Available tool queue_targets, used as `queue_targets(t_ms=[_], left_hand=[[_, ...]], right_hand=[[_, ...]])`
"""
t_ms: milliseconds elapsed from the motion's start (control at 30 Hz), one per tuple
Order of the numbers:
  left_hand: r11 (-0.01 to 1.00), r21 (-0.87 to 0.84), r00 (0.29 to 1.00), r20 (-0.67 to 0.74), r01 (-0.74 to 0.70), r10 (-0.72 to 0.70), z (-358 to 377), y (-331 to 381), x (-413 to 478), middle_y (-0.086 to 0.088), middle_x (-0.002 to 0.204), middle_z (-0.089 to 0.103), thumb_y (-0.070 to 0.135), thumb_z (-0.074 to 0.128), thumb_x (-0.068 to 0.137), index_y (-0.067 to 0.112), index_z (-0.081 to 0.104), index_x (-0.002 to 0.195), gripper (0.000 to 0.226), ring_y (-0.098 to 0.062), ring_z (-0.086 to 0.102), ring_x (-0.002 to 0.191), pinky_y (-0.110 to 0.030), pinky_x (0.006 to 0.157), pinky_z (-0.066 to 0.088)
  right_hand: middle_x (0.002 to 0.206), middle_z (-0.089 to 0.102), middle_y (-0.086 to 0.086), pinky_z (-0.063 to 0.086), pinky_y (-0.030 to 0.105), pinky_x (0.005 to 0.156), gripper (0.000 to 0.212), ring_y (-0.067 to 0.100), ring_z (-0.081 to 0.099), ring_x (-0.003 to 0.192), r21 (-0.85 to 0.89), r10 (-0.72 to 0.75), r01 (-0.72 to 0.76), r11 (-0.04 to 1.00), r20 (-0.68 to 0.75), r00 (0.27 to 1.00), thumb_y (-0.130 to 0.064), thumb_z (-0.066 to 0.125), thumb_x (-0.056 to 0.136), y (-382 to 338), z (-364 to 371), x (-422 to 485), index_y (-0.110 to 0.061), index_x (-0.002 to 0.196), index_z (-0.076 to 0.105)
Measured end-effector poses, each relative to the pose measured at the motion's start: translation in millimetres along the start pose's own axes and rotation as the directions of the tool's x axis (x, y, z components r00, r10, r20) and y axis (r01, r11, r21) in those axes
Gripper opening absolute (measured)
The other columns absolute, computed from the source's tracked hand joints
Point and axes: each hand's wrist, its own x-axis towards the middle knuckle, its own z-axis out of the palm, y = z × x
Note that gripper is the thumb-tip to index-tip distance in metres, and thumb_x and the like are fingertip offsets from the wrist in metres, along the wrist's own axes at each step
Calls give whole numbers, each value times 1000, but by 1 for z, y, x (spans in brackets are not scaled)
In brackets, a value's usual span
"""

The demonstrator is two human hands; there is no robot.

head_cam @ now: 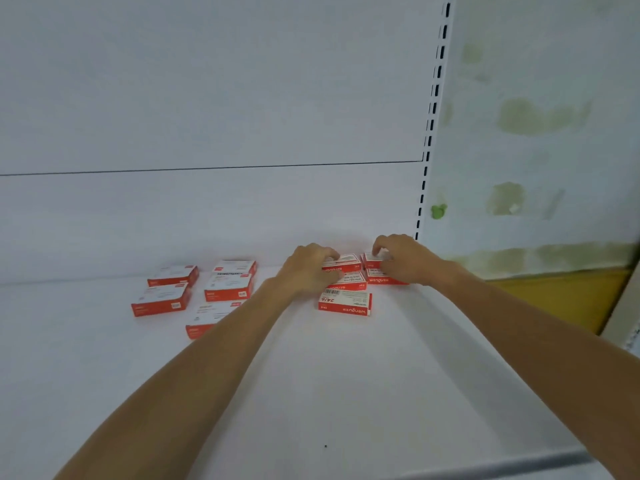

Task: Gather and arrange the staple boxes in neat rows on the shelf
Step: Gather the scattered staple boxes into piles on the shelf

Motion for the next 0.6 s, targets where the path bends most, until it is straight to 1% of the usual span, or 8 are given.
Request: queue_targets(t_ms=[67, 167, 300, 367, 433, 500, 600], left_hand=[[1000, -13, 999, -40, 2, -3, -10, -5, -8, -7, 131, 52, 31, 59, 88, 17, 54, 126, 41, -23, 50, 119, -33, 97, 39], [1000, 20, 989, -145, -12, 14, -32, -20, -31, -8, 126, 54, 29, 56, 89, 18, 56, 123, 36, -22, 49, 117, -27, 95, 37], [997, 67, 987, -162, 32, -21, -74, -58, -89, -6, 122, 55, 27, 57, 88, 19, 57, 121, 34, -21, 52, 112, -30, 93, 40], [994, 67, 980, -185, 85, -71, -100, -86, -127, -6, 120, 57, 25, 58, 87, 18, 58, 120, 33, -20, 54, 108, -28, 91, 41], [987, 62, 965, -228, 150, -132, -129, -118, -169, -4, 119, 57, 24, 58, 87, 18, 58, 119, 32, -18, 55, 106, -24, 87, 40], [972, 62, 941, -272, 225, -200, -156, -151, -218, -2, 119, 57, 24, 58, 88, 19, 58, 119, 31, -15, 55, 103, -21, 85, 38], [931, 76, 891, -325, 357, -316, -192, -201, -294, -1, 118, 60, 23, 58, 88, 19, 60, 117, 29, -12, 55, 97, -20, 82, 38]], right_hand=[[123, 53, 9, 41, 40, 97, 30, 24, 47, 115, 3, -11, 11, 1000, -42, 999, -17, 49, 89, -8, -8, 0, -15, 118, 53], [124, 54, 9, 41, 38, 96, 31, 25, 47, 116, 61, -69, 78, 995, -138, 988, -15, 48, 90, -37, -17, 1, -12, 120, 52], [123, 55, 11, 43, 38, 94, 33, 26, 50, 113, 93, -174, 192, 977, -176, 969, -15, 49, 89, -111, -12, 4, -10, 122, 52], [124, 55, 11, 43, 37, 93, 34, 26, 49, 115, 112, -235, 256, 960, -171, 957, -15, 48, 89, -160, -5, 4, -10, 122, 52], [125, 55, 9, 43, 36, 93, 34, 25, 49, 115, 130, -302, 325, 937, -170, 938, -14, 47, 89, -213, 1, 4, -11, 122, 52], [124, 56, 9, 43, 37, 93, 33, 25, 50, 114, 159, -376, 400, 903, -162, 912, -14, 47, 89, -273, 8, -2, -11, 121, 52], [122, 56, 8, 43, 36, 93, 33, 24, 51, 113, 198, -486, 508, 838, -153, 861, -14, 47, 89, -363, 24, -18, -11, 121, 52]])
